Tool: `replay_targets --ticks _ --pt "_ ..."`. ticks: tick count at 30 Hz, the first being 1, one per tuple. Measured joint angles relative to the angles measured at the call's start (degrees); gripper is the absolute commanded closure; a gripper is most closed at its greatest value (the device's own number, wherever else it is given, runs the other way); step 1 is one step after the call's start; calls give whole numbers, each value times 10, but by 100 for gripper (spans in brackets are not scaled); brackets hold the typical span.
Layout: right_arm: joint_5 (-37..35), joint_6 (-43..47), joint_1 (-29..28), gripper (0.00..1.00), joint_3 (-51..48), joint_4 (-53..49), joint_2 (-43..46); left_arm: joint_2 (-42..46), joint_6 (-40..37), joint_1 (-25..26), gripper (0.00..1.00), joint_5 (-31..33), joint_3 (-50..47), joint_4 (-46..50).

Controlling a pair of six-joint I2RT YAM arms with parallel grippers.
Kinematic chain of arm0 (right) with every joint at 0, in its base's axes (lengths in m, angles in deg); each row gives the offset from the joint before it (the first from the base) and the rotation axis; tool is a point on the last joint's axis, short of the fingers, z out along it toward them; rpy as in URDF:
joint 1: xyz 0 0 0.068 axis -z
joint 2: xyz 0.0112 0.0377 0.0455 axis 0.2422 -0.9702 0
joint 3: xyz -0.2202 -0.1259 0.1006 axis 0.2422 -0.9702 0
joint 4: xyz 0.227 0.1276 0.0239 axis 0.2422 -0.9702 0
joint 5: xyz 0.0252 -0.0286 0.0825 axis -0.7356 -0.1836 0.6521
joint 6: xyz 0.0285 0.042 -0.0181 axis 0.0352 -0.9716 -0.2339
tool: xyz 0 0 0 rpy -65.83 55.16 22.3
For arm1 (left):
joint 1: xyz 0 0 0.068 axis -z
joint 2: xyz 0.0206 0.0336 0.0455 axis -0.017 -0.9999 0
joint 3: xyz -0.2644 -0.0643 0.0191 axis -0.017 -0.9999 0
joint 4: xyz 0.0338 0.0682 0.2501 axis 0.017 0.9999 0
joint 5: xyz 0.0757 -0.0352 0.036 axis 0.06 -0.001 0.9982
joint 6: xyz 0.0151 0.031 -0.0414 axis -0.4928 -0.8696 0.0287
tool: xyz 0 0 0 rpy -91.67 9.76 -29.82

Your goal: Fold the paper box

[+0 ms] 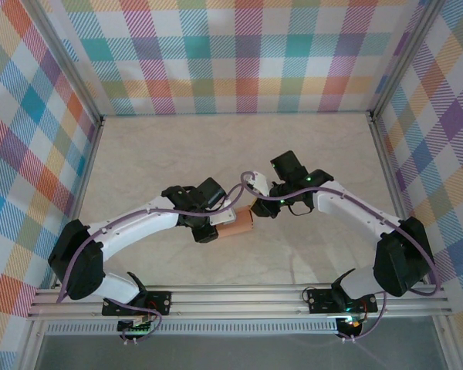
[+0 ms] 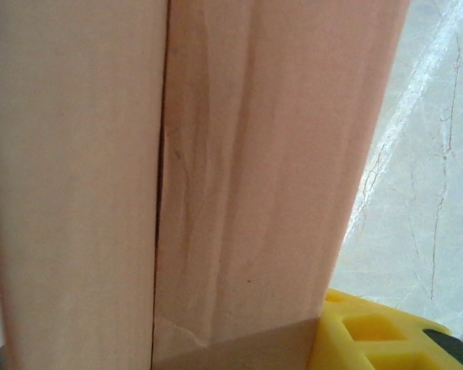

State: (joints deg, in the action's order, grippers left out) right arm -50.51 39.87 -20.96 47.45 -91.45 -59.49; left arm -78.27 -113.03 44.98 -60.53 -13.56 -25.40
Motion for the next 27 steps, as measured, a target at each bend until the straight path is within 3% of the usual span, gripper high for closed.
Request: replay_targets --ticks 5,13,27 --pt "-3 9 0 100 2 -8 0 -1 0 0 57 0 0 -2" --pt "-19 -2 -3 100 7 -12 0 -20 8 -1 57 0 17 7" --pt "-171 -249 -49 100 -54 126 24 -61 83 -5 58 0 61 25"
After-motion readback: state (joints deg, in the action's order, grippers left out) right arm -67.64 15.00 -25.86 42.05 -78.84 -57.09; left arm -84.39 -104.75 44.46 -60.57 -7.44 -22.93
